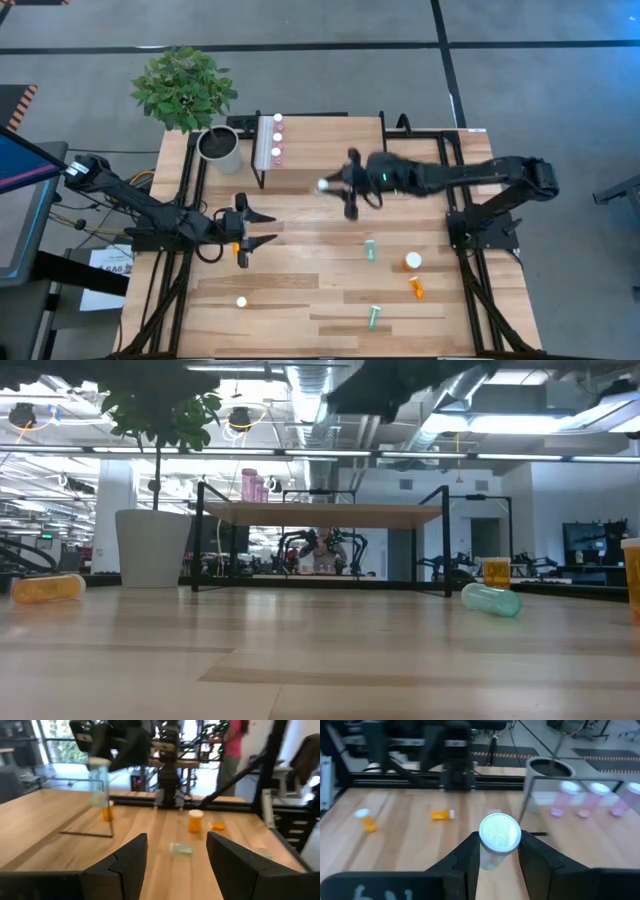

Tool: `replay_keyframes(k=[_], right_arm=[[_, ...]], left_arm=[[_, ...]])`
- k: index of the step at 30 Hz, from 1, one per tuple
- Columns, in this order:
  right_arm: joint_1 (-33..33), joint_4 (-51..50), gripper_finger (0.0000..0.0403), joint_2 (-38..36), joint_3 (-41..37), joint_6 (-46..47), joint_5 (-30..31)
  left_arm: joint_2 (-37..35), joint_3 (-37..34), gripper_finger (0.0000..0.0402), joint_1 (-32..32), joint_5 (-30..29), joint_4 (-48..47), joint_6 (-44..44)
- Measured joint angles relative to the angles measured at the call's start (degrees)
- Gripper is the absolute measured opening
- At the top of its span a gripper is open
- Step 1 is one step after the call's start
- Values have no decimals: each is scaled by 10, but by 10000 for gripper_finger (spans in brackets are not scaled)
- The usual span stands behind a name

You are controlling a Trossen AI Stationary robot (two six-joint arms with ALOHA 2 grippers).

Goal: Pick and place medicine bottles onto shelf by color
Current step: Put the left blue pill bottle on the shelf

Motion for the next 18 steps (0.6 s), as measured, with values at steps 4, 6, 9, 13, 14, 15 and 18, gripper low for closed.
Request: replay_keyframes(k=[4,6,9,13,14,15,18], right_arm=[[-76,0,139,40,38,-24,-61],[-105,2,140,64,63,-33,-91],[-140,-19,144,99,100,-40,-122],[-168,-58,145,135,152,-64,-129],[-174,-57,145,145,168,-70,-128],[-179,-61,145,153,180,-75,-128],[-191,-96,144,176,220,-97,-129]], left_arm=[[-14,0,193,35,0,-38,-4],[-24,0,193,56,5,-51,0],[-47,0,193,94,27,-62,24],[-93,0,193,153,83,-70,53],[-105,0,193,169,97,-75,55],[-118,0,193,186,111,-84,55],[-145,0,193,234,149,-93,38]])
